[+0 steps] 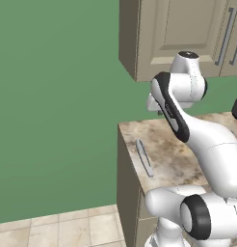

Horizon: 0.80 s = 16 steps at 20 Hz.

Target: Pick up the tongs from the counter and place them near the plate next to the oven.

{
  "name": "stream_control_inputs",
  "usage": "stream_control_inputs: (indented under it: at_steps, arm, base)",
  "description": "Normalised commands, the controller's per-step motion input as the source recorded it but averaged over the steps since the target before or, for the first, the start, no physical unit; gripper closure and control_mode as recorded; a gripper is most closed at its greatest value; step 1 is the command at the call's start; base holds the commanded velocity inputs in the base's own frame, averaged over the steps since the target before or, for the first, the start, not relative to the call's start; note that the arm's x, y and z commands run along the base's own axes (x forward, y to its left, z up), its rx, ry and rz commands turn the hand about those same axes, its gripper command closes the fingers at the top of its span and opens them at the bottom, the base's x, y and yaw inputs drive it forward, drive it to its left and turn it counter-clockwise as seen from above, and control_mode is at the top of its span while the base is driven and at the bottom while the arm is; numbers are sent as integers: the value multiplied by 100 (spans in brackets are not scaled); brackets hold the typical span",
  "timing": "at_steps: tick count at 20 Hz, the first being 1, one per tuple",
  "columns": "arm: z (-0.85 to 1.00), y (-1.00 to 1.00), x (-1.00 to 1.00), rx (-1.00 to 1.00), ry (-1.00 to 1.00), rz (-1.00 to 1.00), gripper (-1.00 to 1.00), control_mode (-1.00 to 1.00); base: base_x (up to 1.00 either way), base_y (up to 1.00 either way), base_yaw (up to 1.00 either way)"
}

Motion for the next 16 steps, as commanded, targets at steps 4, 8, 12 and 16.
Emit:
stream_control_inputs:
  at_steps: [4,8,12,16]
  arm:
    - [0,0,-4,0,0,0,-100,-100]
    - [-28,10,-3,-6,0,0,-100,-100]
    - [-44,14,0,-5,0,0,-100,-100]
    - [-47,18,0,-4,0,0,-100,-100]
  base:
    - [0,0,0]
    - [0,0,0]
    - [0,0,0]
    - [0,0,0]
